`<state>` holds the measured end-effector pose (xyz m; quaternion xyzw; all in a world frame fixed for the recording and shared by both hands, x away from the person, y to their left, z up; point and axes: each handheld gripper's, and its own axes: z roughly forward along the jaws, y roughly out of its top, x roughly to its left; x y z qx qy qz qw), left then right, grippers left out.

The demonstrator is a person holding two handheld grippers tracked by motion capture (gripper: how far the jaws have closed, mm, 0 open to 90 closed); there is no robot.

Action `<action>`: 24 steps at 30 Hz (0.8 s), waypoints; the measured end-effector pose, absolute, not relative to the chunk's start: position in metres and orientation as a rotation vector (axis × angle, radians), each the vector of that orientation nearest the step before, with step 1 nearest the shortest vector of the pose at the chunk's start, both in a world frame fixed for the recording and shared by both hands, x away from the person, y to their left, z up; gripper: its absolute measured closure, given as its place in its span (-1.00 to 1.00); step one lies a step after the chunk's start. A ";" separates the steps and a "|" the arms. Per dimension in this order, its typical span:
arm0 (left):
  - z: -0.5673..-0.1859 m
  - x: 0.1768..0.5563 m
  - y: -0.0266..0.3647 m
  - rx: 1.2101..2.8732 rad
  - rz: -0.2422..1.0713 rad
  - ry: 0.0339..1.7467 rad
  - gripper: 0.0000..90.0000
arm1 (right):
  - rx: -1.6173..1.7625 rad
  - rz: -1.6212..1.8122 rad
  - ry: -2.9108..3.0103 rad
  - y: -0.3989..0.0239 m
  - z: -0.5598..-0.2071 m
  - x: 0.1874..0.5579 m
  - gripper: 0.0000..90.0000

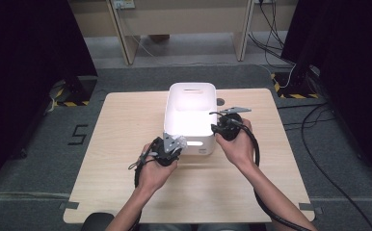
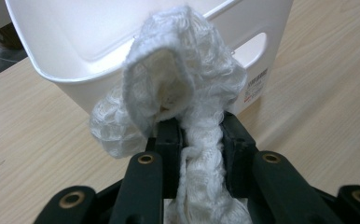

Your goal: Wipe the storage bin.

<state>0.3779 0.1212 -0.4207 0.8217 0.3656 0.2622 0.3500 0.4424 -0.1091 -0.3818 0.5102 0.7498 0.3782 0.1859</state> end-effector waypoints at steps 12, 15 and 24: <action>-0.423 0.379 0.118 2.141 0.684 0.941 0.61 | 1.434 1.067 2.115 -0.109 -0.382 0.443 0.60; -0.424 0.380 0.118 2.145 0.693 0.927 0.61 | 1.434 1.070 2.112 -0.109 -0.382 0.443 0.60; -0.427 0.382 0.116 2.154 0.685 0.933 0.61 | 1.441 1.070 2.112 -0.109 -0.382 0.443 0.60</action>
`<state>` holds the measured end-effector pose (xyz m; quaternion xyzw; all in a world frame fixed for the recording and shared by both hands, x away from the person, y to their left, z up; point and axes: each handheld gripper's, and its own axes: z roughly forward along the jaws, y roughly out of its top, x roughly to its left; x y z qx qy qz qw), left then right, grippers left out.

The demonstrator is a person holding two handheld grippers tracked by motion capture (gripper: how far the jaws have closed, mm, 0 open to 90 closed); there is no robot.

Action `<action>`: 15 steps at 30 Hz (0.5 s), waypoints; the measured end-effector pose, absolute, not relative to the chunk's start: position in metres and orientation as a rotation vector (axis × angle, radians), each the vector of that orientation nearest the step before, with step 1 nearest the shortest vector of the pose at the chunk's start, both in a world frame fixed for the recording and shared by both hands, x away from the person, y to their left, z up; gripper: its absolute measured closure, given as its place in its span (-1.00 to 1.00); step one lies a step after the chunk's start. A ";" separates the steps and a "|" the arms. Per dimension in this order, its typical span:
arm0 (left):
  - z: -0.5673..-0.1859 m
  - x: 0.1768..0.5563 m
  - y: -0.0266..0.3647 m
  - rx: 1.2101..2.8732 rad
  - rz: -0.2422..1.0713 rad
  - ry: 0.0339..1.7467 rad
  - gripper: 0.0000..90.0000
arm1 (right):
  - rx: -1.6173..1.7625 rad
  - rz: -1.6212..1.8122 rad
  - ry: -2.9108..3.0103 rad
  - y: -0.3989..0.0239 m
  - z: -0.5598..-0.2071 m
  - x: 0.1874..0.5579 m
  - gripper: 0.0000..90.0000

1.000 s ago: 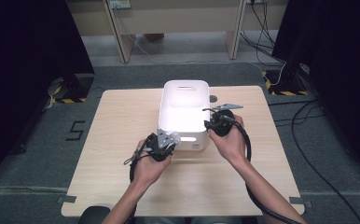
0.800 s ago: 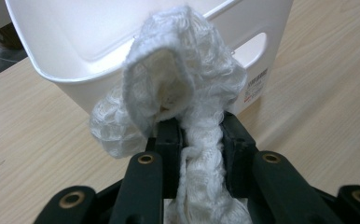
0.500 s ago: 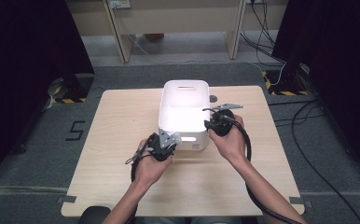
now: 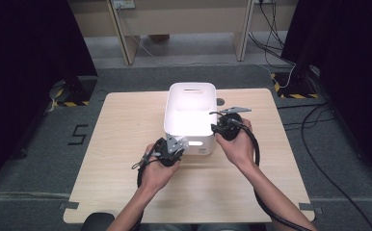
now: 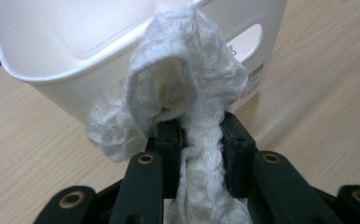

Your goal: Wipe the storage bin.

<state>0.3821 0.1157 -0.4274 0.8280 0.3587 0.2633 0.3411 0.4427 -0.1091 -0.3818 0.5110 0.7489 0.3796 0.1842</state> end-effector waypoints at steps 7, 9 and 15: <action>-0.431 0.383 0.113 2.172 0.674 0.920 0.61 | 1.439 1.072 2.112 -0.109 -0.382 0.443 0.60; -0.432 0.383 0.112 2.169 0.675 0.923 0.61 | 1.439 1.074 2.111 -0.109 -0.382 0.443 0.60; -0.435 0.381 0.109 2.180 0.673 0.925 0.61 | 1.438 1.070 2.113 -0.109 -0.382 0.443 0.60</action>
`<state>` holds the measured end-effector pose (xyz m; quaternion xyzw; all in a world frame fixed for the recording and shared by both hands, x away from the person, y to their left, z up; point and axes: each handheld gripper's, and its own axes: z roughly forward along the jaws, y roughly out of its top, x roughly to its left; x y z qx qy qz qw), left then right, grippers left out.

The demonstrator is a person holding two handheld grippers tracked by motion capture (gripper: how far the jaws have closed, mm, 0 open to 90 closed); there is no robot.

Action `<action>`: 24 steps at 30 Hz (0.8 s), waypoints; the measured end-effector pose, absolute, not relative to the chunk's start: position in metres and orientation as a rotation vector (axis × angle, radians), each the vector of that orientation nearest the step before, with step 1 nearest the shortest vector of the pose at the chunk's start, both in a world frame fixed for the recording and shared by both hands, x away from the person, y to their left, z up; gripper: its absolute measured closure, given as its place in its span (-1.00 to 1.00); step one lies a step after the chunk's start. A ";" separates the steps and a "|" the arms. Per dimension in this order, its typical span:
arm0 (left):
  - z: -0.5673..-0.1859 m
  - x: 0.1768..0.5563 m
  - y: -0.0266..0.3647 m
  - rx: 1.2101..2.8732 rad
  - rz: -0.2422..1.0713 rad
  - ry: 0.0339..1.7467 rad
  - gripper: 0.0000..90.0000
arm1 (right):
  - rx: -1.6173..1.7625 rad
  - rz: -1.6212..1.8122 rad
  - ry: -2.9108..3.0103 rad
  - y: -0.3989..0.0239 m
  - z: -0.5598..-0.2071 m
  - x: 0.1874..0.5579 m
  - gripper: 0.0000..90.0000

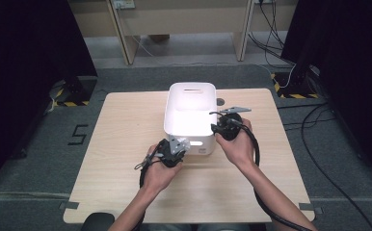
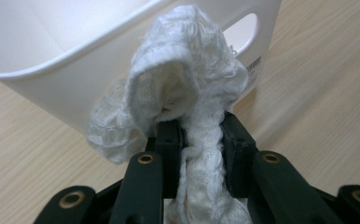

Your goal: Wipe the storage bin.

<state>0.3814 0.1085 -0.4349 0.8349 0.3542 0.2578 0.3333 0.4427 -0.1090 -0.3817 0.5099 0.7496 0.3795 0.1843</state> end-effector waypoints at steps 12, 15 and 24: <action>-0.442 0.384 0.104 2.201 0.665 0.909 0.61 | 1.435 1.071 2.112 -0.109 -0.382 0.443 0.60; -0.445 0.384 0.103 2.205 0.647 0.920 0.61 | 1.431 1.070 2.112 -0.109 -0.382 0.443 0.60; -0.453 0.386 0.101 2.220 0.637 0.925 0.61 | 1.433 1.072 2.113 -0.109 -0.382 0.443 0.60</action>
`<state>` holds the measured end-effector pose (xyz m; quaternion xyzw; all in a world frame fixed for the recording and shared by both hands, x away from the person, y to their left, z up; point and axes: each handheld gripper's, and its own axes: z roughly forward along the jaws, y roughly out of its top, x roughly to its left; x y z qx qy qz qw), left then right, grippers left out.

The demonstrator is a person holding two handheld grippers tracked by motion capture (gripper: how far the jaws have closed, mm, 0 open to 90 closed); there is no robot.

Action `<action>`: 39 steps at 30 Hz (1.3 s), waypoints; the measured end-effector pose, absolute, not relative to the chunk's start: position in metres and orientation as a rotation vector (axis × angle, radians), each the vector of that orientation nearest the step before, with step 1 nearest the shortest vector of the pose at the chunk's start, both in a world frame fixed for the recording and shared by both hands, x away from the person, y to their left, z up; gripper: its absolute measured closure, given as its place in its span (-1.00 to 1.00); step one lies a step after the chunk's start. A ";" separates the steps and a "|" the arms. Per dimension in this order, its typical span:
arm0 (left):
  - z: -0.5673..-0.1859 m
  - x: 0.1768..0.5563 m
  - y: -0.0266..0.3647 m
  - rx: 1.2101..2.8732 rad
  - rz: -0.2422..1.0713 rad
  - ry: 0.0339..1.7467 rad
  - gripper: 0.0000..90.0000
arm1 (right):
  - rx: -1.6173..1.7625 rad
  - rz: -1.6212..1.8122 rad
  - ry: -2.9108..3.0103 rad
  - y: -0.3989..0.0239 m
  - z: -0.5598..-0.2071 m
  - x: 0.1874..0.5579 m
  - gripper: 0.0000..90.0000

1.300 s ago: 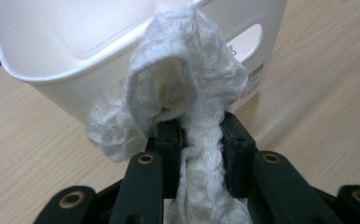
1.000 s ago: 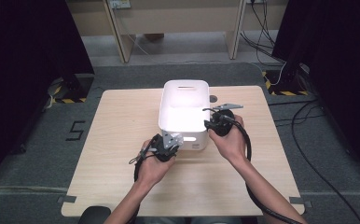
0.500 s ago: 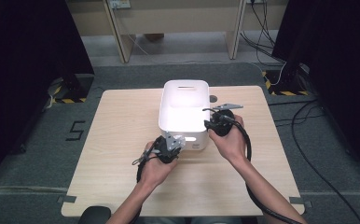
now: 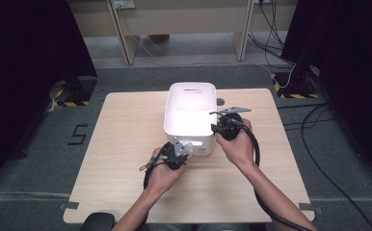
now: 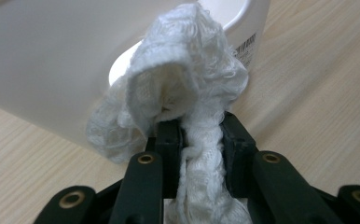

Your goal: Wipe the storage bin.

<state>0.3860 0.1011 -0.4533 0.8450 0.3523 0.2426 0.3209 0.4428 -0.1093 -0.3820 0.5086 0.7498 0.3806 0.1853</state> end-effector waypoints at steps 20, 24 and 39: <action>-0.469 0.390 0.096 2.256 0.615 0.929 0.61 | 1.431 1.073 2.112 -0.110 -0.382 0.443 0.60; -0.472 0.391 0.095 2.265 0.608 0.931 0.61 | 1.431 1.073 2.112 -0.110 -0.382 0.443 0.60; -0.482 0.395 0.092 2.282 0.589 0.947 0.61 | 1.434 1.076 2.111 -0.109 -0.382 0.443 0.60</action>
